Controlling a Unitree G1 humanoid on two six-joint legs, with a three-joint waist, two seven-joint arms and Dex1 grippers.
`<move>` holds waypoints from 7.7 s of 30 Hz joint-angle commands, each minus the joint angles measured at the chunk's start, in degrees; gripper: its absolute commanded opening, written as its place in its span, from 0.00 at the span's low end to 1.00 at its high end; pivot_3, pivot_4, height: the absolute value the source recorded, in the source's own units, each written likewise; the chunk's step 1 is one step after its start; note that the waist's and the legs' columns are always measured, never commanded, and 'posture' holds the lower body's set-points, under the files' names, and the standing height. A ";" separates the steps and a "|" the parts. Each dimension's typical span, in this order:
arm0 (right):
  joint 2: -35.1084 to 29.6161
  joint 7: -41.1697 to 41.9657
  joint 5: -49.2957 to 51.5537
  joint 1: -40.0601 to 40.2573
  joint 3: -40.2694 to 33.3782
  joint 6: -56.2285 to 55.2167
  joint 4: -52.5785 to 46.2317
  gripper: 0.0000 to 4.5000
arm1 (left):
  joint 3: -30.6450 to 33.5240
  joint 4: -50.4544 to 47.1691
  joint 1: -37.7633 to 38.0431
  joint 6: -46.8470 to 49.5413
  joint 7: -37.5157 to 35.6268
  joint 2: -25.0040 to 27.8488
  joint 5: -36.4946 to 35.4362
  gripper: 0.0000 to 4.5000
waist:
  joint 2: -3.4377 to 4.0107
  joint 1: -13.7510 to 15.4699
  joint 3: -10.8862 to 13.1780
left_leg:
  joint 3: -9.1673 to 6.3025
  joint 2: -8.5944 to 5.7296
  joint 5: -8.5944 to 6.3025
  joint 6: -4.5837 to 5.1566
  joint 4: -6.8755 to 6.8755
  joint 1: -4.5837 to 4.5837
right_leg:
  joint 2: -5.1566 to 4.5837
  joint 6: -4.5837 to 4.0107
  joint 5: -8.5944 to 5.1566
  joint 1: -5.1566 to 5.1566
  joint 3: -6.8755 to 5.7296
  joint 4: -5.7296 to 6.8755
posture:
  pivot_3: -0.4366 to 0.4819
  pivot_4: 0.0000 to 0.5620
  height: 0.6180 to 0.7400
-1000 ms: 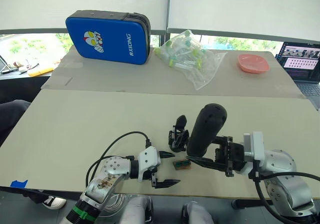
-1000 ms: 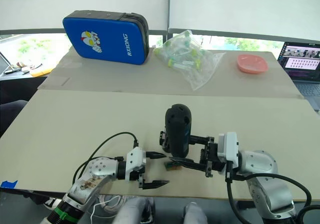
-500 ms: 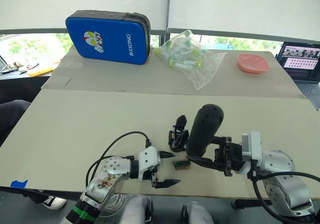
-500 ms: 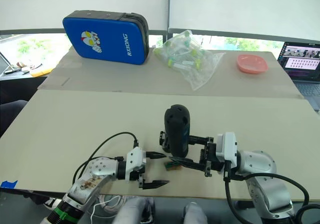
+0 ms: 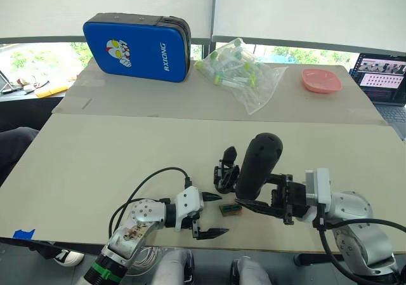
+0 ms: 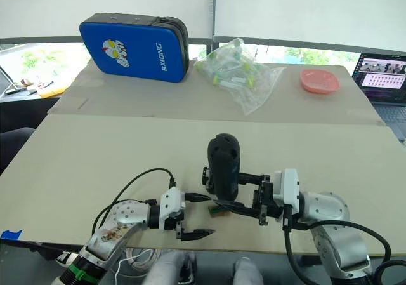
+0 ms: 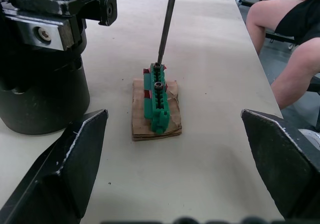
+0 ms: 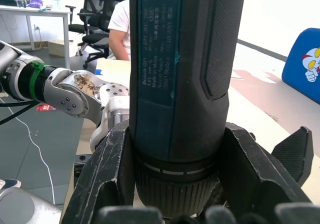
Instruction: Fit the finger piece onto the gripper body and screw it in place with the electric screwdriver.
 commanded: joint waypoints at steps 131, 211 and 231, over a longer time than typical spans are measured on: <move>-0.49 -5.12 18.27 -31.47 -2.45 18.96 6.21 0.42 | 18.53 9.86 -12.89 0.03 -15.82 4.29 -16.75 1.00 | -0.07 -1.47 0.05 | 0.07 -0.02 0.08 0.10 0.02 -0.14 | 0.09 0.45 0.26 -0.07 -0.08 0.06 | 0.48 0.27 1.00; 3.33 -1.07 9.82 -29.28 2.02 19.51 7.82 0.42 | 13.08 9.35 -9.89 -3.98 -10.41 1.93 -10.32 1.00 | -0.07 -1.61 0.05 | 0.06 -0.02 0.05 0.04 0.01 -0.14 | 0.08 0.45 0.26 -0.12 -0.08 0.08 | 0.48 0.27 1.00; 4.13 -1.38 8.62 -29.22 2.56 19.77 7.61 0.42 | 10.77 12.16 -11.08 -5.21 -7.34 0.40 -5.83 1.00 | -0.07 -1.62 0.05 | 0.06 -0.02 0.05 0.04 0.01 -0.14 | 0.08 0.45 0.27 -0.11 -0.07 0.08 | 0.48 0.27 1.00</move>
